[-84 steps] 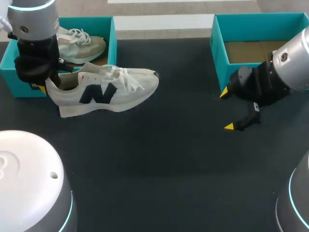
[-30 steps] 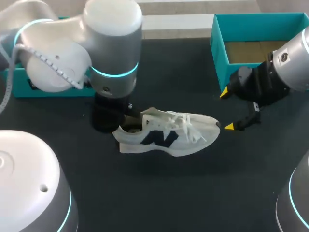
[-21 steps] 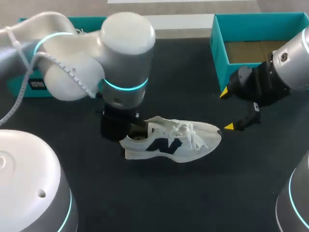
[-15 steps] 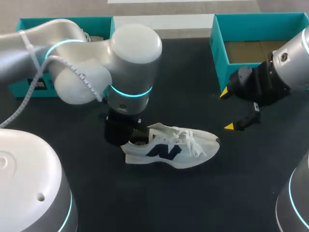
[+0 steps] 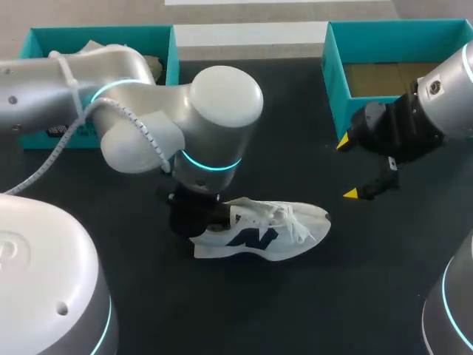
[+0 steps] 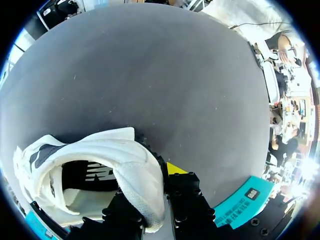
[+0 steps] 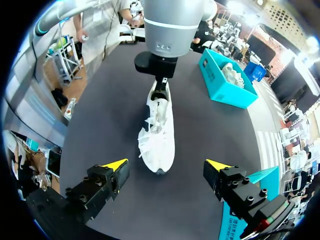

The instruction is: Take the shoe out of the shoebox, open the shoe tongue, remove and reinsert the insole, then place the shoe into the shoebox

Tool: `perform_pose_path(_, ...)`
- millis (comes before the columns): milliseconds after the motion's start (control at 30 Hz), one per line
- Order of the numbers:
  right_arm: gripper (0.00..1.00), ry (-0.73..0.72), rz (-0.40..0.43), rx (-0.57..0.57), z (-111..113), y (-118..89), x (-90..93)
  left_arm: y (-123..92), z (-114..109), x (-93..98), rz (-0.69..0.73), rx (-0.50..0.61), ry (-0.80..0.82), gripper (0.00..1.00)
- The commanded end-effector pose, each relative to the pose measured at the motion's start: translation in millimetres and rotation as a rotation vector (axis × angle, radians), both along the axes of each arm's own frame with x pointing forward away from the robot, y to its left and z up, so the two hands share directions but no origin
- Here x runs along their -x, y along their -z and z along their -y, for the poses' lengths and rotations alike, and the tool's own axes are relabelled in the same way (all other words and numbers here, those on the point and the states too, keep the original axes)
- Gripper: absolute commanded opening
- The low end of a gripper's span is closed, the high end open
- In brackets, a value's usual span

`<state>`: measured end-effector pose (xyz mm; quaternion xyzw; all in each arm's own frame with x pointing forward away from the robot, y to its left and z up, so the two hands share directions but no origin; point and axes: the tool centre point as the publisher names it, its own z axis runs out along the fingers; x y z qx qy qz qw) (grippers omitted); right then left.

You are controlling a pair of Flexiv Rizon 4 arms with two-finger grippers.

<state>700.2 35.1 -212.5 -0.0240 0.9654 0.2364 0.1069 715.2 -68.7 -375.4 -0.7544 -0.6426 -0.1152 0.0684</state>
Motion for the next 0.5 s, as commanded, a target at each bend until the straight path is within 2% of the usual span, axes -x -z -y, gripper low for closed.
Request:
perform_pose_path(33,1.00,0.003,0.001,0.003,-1.5,1.2,0.0,2.9,0.2,0.5,0.000,-0.009,-0.005,0.00)
perform_pose_path(200,1.00,0.003,0.001,0.003,-1.5,1.2,0.0,6.2,-2.1,1.6,-0.007,-0.035,-0.012,0.00)
perform_pose_path(233,1.00,0.003,0.001,0.003,-1.5,1.2,0.0,6.7,-2.3,1.5,-0.010,-0.037,-0.011,0.11)
perform_pose_path(267,1.00,0.003,0.001,0.003,-1.5,1.2,0.0,7.1,-2.4,1.3,-0.013,-0.040,-0.007,0.33)
perform_pose_path(300,1.00,0.003,0.001,0.003,-1.5,1.2,0.0,7.6,-2.5,1.1,-0.019,-0.039,-0.005,0.45)
perform_pose_path(433,1.00,0.003,0.001,0.003,-1.5,1.2,0.0,2.7,-3.3,-2.4,-0.030,-0.030,0.003,0.51)
perform_pose_path(500,1.00,0.003,0.001,0.003,-1.5,1.2,0.0,-0.4,-2.8,-3.3,-0.028,-0.025,0.010,0.59)
